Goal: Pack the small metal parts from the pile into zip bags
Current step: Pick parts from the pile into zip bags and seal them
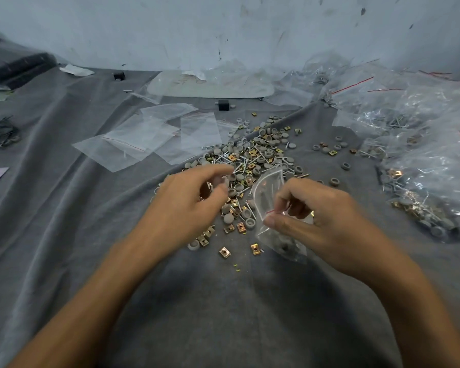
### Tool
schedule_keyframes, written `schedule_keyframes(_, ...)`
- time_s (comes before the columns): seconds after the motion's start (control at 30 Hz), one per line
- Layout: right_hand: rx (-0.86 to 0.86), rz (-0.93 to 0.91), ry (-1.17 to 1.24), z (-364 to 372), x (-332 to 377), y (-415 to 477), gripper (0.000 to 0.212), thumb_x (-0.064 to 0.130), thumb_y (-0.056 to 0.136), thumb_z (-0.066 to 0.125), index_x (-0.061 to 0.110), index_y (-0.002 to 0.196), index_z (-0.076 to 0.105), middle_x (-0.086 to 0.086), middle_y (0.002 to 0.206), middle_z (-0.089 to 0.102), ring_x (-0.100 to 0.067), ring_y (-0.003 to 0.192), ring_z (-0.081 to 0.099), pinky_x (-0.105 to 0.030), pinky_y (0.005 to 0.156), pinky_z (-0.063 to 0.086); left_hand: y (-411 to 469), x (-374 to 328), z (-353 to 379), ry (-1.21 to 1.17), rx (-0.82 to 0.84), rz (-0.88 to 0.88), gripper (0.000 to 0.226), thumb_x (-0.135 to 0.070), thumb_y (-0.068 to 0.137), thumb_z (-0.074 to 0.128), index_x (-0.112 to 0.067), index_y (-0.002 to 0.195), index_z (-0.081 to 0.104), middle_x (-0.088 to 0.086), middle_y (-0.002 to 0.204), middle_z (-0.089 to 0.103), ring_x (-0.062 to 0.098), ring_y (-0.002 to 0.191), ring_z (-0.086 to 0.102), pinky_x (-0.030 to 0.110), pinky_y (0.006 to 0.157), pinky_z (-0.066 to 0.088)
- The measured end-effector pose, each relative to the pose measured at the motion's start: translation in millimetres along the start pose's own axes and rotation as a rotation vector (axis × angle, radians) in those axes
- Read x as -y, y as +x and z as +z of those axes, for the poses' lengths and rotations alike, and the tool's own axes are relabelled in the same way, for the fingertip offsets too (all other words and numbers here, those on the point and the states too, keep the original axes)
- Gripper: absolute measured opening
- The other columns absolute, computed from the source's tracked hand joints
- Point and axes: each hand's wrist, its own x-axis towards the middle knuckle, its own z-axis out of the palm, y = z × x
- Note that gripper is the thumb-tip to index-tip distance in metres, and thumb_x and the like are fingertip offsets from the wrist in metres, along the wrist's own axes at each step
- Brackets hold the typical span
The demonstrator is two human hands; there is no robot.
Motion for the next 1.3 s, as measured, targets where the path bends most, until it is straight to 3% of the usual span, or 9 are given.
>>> schedule_keyframes(0.17,0.032,0.005,-0.084,8,2,1,0.02,0.048,0.085,0.069,0.031,0.086,0.059,0.019,0.087,0.056,-0.002,0.09,0.054,-0.018,0.074,0.04,-2,-12,8,-0.339,-0.049,0.045,0.014,-0.036,0.095,0.063,-0.034,0.108,0.067,-0.013,0.092,0.07,0.005,0.078,0.065,0.017,0.069,0.048)
schedule_keyframes(0.3,0.028,-0.011,-0.079,12,5,2,0.02,0.049,0.085,0.067,0.031,0.087,0.058,0.017,0.088,0.055,-0.004,0.087,0.054,-0.029,0.076,0.045,-4,-12,10,-0.219,0.056,0.135,0.023,-0.045,0.096,0.061,-0.034,0.115,0.069,-0.011,0.095,0.065,0.015,0.085,0.065,0.028,0.071,0.05)
schedule_keyframes(0.43,-0.022,-0.013,-0.043,7,1,2,0.017,0.048,0.085,0.067,0.033,0.085,0.059,0.02,0.085,0.057,-0.004,0.089,0.056,-0.02,0.073,0.041,-3,-8,1,-0.279,0.019,0.047,0.018,-0.042,0.098,0.06,-0.035,0.112,0.069,-0.017,0.09,0.067,0.002,0.076,0.061,0.017,0.066,0.044)
schedule_keyframes(0.57,-0.075,-0.019,-0.015,1,-3,0,0.017,0.048,0.087,0.067,0.032,0.085,0.061,0.015,0.085,0.061,-0.009,0.084,0.059,-0.024,0.071,0.045,-3,-1,-15,-0.018,0.207,0.022,0.007,-0.043,0.092,0.068,-0.036,0.091,0.069,-0.02,0.08,0.067,0.002,0.068,0.061,0.027,0.062,0.048)
schedule_keyframes(0.67,-0.097,-0.017,-0.013,-1,-4,0,0.018,0.051,0.087,0.065,0.034,0.086,0.06,0.017,0.085,0.06,-0.008,0.082,0.059,-0.018,0.068,0.041,-8,-2,-16,0.237,0.497,-0.025,0.029,-0.061,0.077,0.075,-0.038,0.09,0.064,-0.02,0.089,0.066,-0.004,0.083,0.059,0.025,0.072,0.046)
schedule_keyframes(0.73,-0.1,-0.012,-0.014,-1,-5,1,0.018,0.051,0.087,0.065,0.034,0.085,0.06,0.016,0.084,0.061,-0.008,0.081,0.059,-0.017,0.068,0.04,-11,-1,-10,0.394,0.569,-0.025,0.043,-0.068,0.073,0.073,-0.034,0.095,0.059,-0.018,0.094,0.06,0.002,0.091,0.055,0.03,0.081,0.048)
schedule_keyframes(0.83,-0.093,-0.013,-0.012,-2,-4,0,0.018,0.051,0.087,0.065,0.033,0.085,0.061,0.016,0.084,0.061,-0.01,0.082,0.06,-0.016,0.068,0.041,-11,0,-1,0.46,0.548,-0.002,0.045,-0.066,0.081,0.067,-0.029,0.105,0.061,-0.014,0.097,0.057,0.009,0.097,0.053,0.036,0.084,0.048)
schedule_keyframes(1.07,-0.079,-0.006,-0.015,-3,-4,-1,0.018,0.05,0.087,0.065,0.033,0.084,0.06,0.015,0.085,0.061,-0.009,0.083,0.06,-0.016,0.069,0.041,-11,-3,12,0.474,0.422,0.131,0.017,-0.043,0.099,0.056,-0.032,0.108,0.065,-0.015,0.103,0.061,0.011,0.104,0.057,0.033,0.084,0.048)
schedule_keyframes(1.3,-0.07,-0.015,-0.021,-1,-5,-2,0.017,0.049,0.088,0.066,0.034,0.084,0.06,0.015,0.084,0.06,-0.008,0.081,0.06,-0.023,0.069,0.043,-13,1,12,0.389,0.437,0.047,0.02,-0.04,0.095,0.062,-0.03,0.087,0.047,-0.016,0.081,0.054,0.008,0.081,0.051,0.033,0.069,0.041)
